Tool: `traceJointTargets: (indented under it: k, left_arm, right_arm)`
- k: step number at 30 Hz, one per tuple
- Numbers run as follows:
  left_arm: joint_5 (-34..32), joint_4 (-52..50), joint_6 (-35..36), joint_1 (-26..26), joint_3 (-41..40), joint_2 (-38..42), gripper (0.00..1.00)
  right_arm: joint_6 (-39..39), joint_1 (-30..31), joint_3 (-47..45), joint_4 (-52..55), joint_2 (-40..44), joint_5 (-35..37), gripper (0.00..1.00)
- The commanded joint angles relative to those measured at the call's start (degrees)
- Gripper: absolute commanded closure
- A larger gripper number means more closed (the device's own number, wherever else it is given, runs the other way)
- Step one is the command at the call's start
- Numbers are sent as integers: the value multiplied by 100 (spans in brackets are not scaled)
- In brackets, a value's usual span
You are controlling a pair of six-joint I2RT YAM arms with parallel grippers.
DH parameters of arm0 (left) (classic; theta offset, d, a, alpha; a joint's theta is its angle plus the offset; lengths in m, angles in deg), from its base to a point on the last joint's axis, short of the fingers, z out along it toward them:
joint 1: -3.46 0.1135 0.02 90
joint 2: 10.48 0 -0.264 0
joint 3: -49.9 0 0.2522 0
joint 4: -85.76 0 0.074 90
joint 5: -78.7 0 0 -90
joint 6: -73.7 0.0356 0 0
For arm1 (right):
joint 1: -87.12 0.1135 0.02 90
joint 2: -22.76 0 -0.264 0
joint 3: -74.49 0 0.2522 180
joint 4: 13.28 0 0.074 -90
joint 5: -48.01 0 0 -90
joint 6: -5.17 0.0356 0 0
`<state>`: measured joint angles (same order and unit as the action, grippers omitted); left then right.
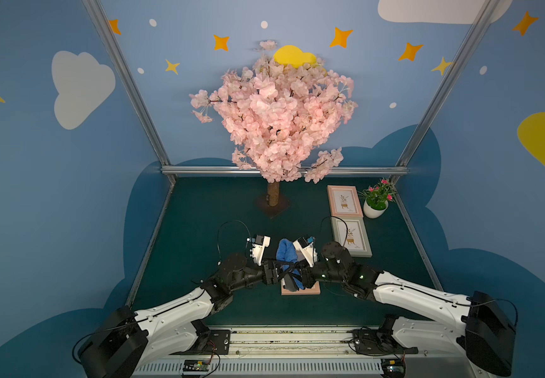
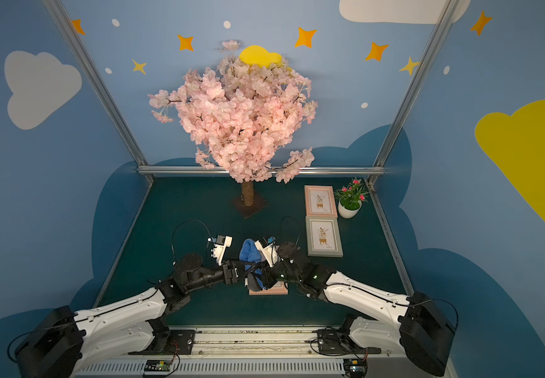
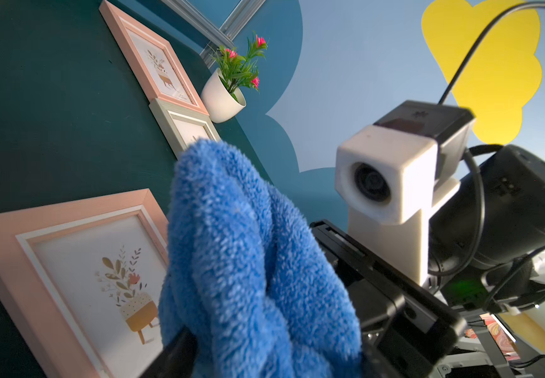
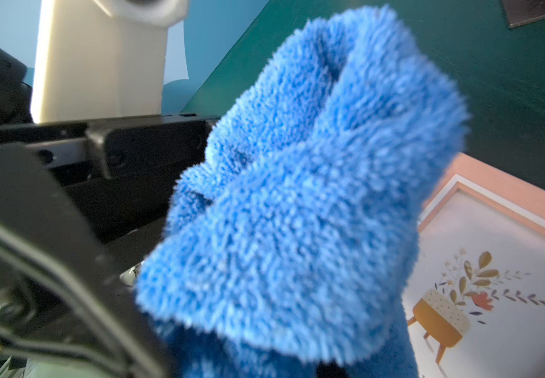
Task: Wipe the picture frame with a cloth
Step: Adjust the cleaning item.
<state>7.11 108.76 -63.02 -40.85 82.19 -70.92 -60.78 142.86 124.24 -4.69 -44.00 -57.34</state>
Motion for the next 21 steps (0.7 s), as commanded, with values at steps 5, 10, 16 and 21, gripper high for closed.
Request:
traceJointTargets:
  k: [5,10,16,21]
  left_arm:
    - [246,245,-23,-16,218,-247,84]
    - [-373,14,-87,0,112,-195,97]
    - [-1821,-2097,171,223,304,506,97]
    - [-2564,-3637,493,461,695,832,97]
  right_arm:
    - [-146,171,154,-389,-182,155,100]
    - [-88,191,176,-172,-156,415,74]
    - [-7,184,1,351,348,745,32]
    - [230,128,-403,495,911,1290,22]
